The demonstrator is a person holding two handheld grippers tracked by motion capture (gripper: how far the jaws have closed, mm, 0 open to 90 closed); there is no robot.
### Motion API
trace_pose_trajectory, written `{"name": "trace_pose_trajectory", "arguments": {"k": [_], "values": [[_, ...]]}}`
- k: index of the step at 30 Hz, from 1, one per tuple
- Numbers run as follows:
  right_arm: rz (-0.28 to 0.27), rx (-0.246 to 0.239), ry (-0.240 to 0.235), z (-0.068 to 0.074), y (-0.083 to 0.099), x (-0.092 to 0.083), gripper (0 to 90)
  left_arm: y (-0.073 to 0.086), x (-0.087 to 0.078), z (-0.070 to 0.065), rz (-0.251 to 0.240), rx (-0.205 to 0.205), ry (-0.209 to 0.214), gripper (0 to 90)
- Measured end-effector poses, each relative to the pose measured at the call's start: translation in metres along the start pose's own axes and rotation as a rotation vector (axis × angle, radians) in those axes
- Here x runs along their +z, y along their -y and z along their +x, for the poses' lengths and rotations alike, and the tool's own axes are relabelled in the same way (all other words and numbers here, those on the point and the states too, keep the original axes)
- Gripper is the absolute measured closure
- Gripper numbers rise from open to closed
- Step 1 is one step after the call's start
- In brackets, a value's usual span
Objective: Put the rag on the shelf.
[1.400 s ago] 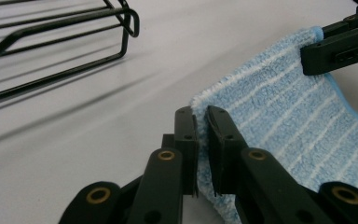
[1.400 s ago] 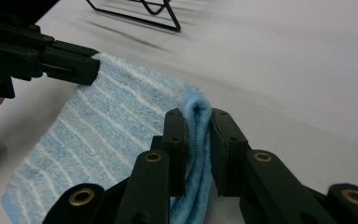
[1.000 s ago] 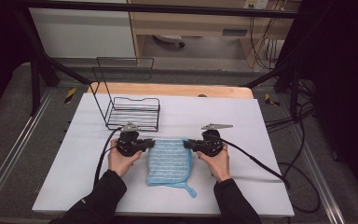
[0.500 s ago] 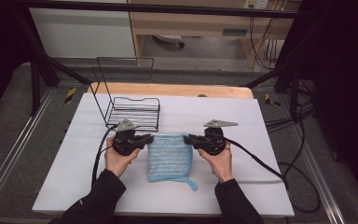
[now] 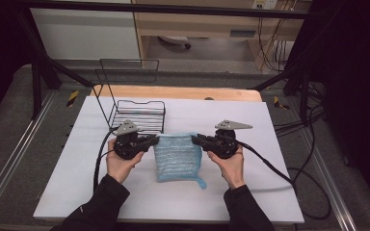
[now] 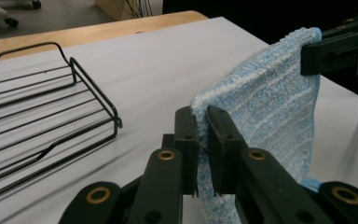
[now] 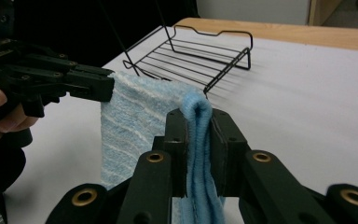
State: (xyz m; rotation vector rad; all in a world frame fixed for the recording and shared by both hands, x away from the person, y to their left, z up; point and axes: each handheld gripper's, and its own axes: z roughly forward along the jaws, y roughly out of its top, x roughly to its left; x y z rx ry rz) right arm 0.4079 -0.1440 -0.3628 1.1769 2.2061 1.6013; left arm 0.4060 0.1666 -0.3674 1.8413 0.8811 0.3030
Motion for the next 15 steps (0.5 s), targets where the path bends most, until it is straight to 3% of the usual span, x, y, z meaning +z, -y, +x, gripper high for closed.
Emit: {"name": "trace_pose_trajectory", "arguments": {"k": [15], "values": [[-0.093, -0.070, -0.003, 0.023, -0.016, -0.019, 79.0, -0.015, -0.021, -0.008, -0.083, 0.030, -0.003, 83.0]]}}
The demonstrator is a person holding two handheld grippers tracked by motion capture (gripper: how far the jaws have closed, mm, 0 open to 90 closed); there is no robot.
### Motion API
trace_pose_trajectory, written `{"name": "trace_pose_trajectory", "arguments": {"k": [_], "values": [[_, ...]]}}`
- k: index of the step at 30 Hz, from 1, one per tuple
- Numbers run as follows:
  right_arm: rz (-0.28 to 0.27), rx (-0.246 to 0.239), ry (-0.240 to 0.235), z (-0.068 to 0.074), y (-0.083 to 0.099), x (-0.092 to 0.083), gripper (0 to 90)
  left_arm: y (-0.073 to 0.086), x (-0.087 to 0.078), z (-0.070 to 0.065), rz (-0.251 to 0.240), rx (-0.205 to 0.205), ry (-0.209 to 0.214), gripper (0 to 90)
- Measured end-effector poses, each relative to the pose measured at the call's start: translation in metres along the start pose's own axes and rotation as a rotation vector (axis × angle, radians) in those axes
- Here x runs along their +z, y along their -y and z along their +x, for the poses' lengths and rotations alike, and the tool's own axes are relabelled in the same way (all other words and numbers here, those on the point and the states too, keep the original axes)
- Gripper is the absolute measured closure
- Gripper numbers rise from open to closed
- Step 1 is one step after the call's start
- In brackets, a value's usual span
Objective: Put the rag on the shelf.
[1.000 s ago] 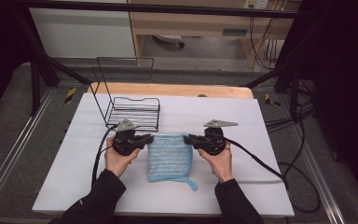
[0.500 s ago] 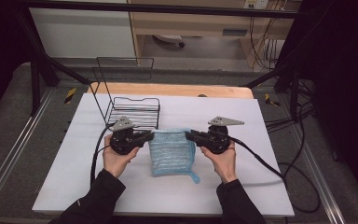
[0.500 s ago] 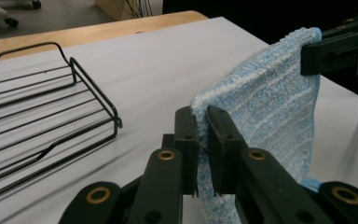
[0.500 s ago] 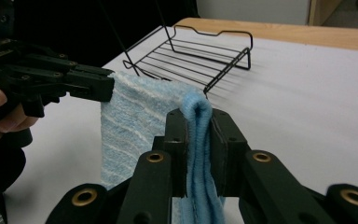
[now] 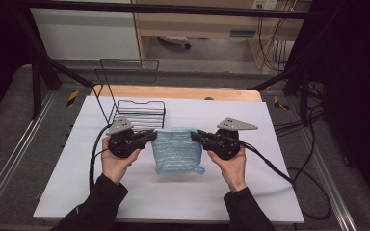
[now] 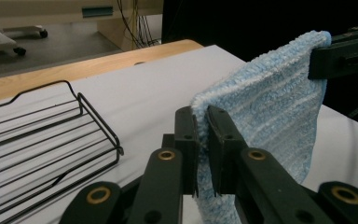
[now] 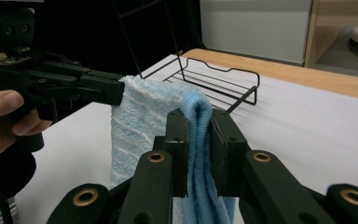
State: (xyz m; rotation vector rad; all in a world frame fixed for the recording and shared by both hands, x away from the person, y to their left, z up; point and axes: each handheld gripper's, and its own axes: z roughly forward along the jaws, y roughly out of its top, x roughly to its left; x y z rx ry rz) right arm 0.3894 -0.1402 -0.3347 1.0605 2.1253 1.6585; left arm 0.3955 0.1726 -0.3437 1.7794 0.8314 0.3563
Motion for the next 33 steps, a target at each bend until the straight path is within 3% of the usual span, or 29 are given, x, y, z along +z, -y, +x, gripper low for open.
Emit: {"name": "trace_pose_trajectory", "arguments": {"k": [19, 33], "values": [[-0.097, -0.067, -0.002, 0.022, -0.016, -0.012, 79.4, -0.017, -0.022, -0.007, -0.096, 0.032, -0.022, 83.2], [-0.163, -0.116, 0.004, 0.041, -0.033, -0.008, 79.7, -0.029, -0.042, -0.003, -0.172, 0.031, -0.043, 83.4]]}}
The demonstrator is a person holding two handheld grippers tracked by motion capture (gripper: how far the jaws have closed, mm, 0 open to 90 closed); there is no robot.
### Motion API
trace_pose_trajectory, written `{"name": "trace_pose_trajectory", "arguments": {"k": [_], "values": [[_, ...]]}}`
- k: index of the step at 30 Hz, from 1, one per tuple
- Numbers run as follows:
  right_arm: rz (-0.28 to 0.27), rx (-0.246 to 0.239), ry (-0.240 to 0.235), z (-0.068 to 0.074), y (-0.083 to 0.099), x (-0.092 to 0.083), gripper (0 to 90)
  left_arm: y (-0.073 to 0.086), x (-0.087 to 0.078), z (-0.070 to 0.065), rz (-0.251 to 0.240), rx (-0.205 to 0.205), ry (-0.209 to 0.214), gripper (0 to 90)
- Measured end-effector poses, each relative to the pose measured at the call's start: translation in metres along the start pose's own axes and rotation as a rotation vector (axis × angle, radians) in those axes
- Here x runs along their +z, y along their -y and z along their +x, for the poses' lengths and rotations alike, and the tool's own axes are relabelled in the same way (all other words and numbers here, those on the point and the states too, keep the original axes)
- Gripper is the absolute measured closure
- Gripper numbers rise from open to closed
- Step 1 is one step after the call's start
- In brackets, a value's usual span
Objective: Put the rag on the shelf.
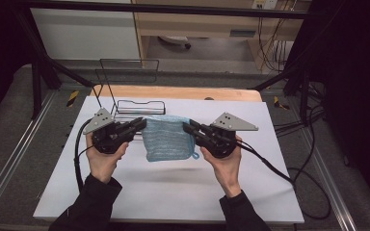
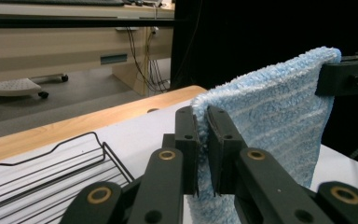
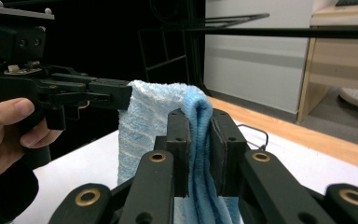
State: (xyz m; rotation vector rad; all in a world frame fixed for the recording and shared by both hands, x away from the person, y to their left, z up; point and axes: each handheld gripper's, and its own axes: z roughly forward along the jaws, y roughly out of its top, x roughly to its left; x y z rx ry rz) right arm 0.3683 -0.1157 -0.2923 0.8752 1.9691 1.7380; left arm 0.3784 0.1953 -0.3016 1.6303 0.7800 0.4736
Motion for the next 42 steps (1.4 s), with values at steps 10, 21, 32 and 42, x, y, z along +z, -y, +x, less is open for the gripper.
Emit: {"name": "trace_pose_trajectory", "arguments": {"k": [10, 21, 32, 42], "values": [[-0.035, -0.034, 0.005, 0.010, -0.013, 0.012, 79.8, -0.010, -0.010, 0.008, -0.048, -0.004, -0.021, 83.6], [-0.071, -0.065, 0.008, 0.020, -0.030, 0.025, 80.1, -0.027, -0.018, 0.017, -0.103, 0.004, -0.040, 83.8], [-0.123, -0.104, 0.026, 0.030, -0.055, 0.038, 80.2, -0.052, -0.028, 0.028, -0.168, 0.008, -0.060, 83.9], [-0.163, -0.140, 0.038, 0.041, -0.080, 0.050, 80.2, -0.074, -0.037, 0.039, -0.221, 0.012, -0.081, 84.0]]}}
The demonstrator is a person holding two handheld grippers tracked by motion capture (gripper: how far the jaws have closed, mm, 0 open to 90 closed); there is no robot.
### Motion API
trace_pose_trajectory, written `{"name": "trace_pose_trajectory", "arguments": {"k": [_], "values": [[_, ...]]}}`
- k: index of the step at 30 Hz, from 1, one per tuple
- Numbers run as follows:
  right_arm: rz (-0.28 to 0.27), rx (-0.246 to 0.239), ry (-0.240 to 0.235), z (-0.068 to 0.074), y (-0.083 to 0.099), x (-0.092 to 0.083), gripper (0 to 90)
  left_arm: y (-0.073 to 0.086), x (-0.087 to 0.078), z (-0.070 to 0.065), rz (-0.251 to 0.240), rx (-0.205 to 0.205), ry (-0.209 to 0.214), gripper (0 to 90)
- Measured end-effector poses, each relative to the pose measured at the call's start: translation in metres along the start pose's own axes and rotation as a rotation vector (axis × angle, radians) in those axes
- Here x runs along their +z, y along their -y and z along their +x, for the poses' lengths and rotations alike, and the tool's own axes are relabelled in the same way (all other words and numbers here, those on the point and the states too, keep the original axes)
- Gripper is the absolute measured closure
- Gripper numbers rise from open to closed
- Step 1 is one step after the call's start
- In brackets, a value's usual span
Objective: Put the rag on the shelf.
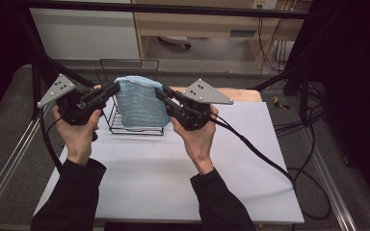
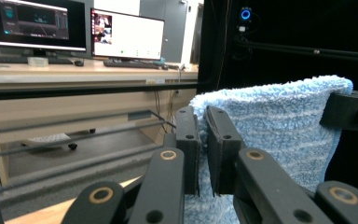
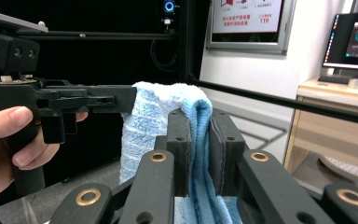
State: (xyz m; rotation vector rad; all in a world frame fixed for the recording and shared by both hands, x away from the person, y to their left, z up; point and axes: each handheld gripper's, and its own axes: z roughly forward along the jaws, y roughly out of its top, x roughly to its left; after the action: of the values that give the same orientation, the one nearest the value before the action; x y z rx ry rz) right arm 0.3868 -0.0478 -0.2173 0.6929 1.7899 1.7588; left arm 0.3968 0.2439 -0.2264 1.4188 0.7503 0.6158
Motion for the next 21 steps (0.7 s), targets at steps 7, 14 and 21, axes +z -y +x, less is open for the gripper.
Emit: {"name": "trace_pose_trajectory", "arguments": {"k": [7, 14, 21], "values": [[-0.021, -0.012, 0.008, 0.002, -0.015, 0.014, 80.3, -0.013, -0.002, 0.009, -0.028, -0.001, -0.016, 84.0], [-0.049, -0.027, 0.014, 0.003, -0.030, 0.027, 80.4, -0.028, -0.006, 0.016, -0.071, -0.003, -0.027, 84.1], [-0.059, -0.034, 0.013, 0.004, -0.044, 0.039, 80.4, -0.042, -0.011, 0.023, -0.088, 0.012, -0.049, 84.1]]}}
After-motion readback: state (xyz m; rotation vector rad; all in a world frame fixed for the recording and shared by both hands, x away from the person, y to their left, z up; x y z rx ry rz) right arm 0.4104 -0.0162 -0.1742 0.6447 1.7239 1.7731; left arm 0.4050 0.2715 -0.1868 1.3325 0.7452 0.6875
